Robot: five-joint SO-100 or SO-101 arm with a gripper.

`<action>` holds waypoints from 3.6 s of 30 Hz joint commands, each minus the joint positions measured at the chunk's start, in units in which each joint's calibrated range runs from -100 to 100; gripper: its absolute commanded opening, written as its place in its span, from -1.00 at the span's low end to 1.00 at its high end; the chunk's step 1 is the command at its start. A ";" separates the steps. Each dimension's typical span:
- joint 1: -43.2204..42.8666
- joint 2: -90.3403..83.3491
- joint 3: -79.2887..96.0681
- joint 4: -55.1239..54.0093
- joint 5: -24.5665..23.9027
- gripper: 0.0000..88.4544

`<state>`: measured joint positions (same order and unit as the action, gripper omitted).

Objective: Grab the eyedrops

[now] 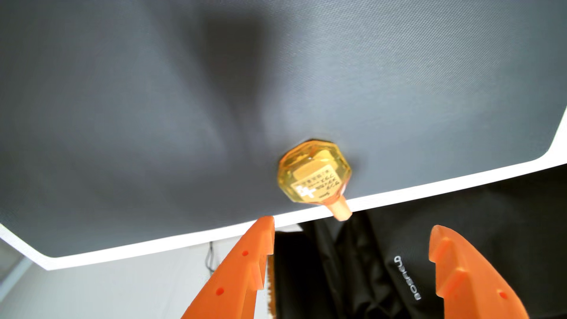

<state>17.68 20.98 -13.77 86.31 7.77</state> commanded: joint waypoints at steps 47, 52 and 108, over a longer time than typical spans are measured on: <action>3.02 10.65 -0.86 -3.79 -2.56 -0.18; 3.19 11.16 -0.77 -3.79 -2.46 -0.19; 3.02 10.31 4.09 -9.25 -4.08 -0.99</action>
<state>20.75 32.60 -9.53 77.24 3.85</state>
